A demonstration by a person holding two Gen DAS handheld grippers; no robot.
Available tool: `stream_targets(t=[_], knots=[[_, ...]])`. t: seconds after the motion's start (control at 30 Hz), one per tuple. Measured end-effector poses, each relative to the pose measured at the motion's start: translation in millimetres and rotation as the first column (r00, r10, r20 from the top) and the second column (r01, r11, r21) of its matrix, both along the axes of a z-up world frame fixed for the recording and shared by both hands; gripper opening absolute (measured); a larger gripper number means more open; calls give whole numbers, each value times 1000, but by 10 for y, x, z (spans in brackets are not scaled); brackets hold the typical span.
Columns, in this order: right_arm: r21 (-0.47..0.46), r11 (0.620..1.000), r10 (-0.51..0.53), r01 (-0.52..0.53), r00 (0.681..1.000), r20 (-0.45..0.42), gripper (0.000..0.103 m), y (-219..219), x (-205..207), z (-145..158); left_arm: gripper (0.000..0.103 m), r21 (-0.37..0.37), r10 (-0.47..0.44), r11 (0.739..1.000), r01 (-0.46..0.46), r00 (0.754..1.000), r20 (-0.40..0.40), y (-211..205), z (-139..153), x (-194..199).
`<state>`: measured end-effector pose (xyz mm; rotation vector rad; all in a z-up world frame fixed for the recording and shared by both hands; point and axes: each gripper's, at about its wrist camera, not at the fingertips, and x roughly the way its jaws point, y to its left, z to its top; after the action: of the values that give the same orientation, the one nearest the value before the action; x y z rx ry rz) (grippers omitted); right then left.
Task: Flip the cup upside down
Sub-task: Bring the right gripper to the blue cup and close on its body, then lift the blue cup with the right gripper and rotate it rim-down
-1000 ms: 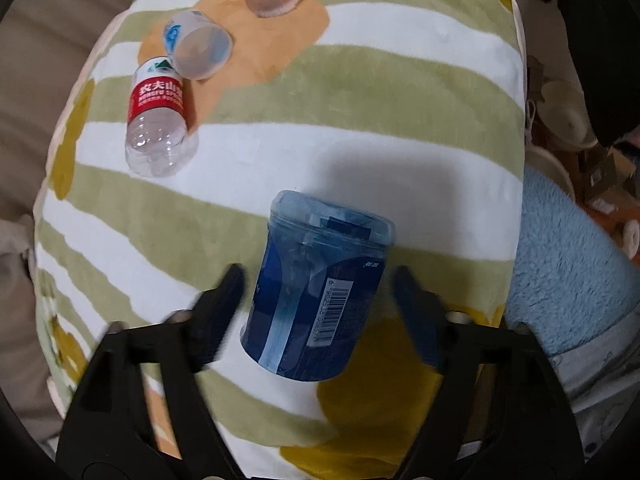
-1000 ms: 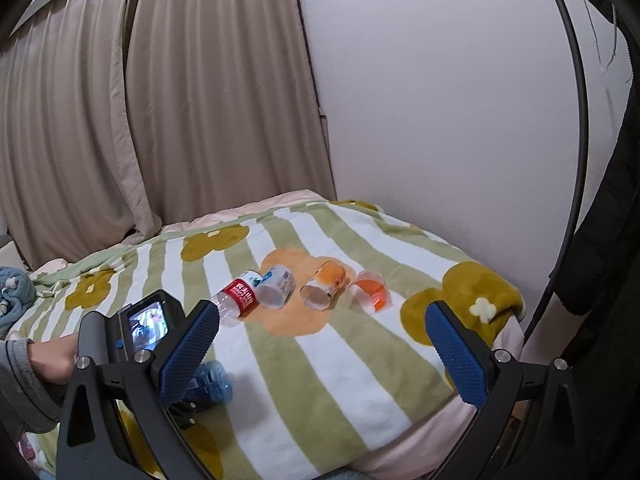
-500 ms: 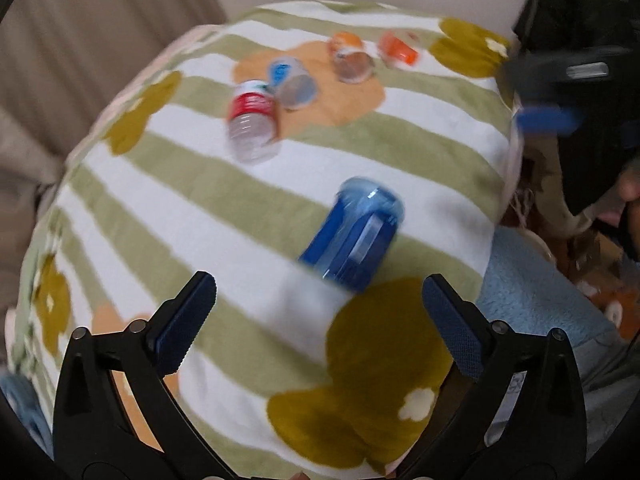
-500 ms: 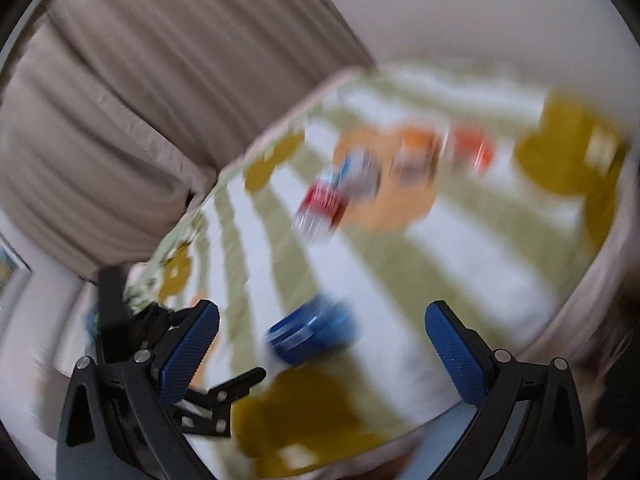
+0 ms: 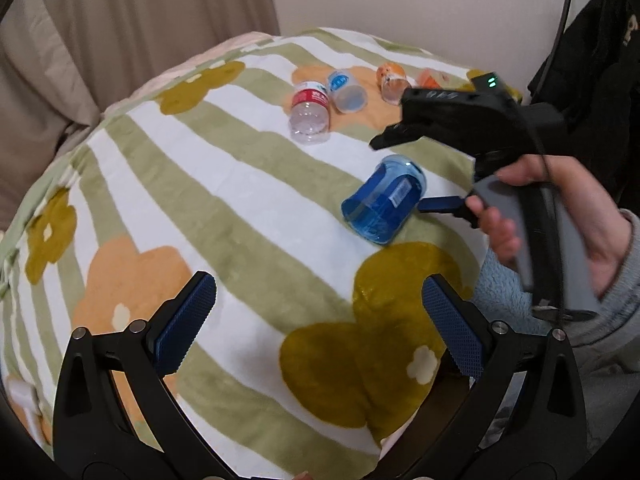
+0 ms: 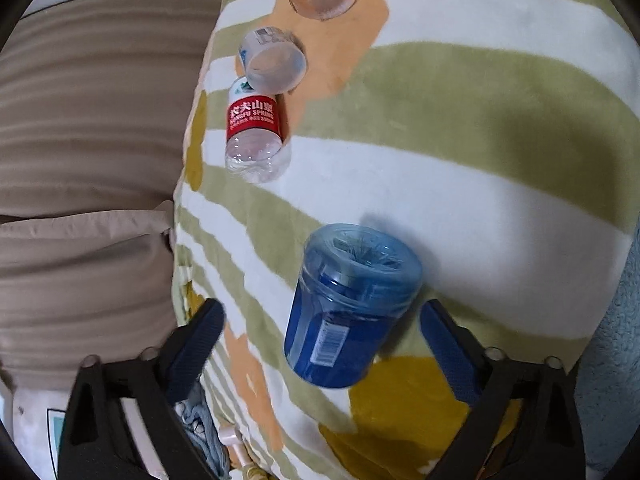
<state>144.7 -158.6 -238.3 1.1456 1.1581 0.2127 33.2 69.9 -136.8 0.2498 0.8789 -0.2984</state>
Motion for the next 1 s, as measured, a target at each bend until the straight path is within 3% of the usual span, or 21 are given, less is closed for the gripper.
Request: stream_targets(t=[0.2,0.37,0.47,0.53,0.57,0.7,0.8,0.87,1.0], knots=[[-63,998,-8,4,998,-57,64,89,137,-195,102,-42,15,999,-15,1000,10,136,16,-42],[-113,992,55,-58,998,-26,63,131,216,-149,102,-59,40,998,-39,999,6,251,14,-66],[-188,960,211,-206,977,9,63,241,370,32,102,-67,52,996,-52,999,1,301,24,-77],[-284,889,379,-360,925,11,63,375,493,190,102,-76,61,995,-61,998,2,328,37,-74],[-334,834,464,-439,886,-5,63,447,546,262,102,-83,65,994,-65,998,1,334,42,-69],[-420,682,629,-599,773,-80,63,582,754,411,102,-109,84,991,-84,996,-9,328,54,-45],[-450,518,741,-728,644,-189,63,769,929,419,102,-118,93,989,-94,996,-11,316,66,-43],[-498,363,794,-788,541,-276,63,940,983,380,102,-123,103,987,-104,995,-15,297,72,-38],[-528,156,835,-835,397,-381,63,1275,1050,254,102,-125,129,984,-130,992,-13,282,83,-44]])
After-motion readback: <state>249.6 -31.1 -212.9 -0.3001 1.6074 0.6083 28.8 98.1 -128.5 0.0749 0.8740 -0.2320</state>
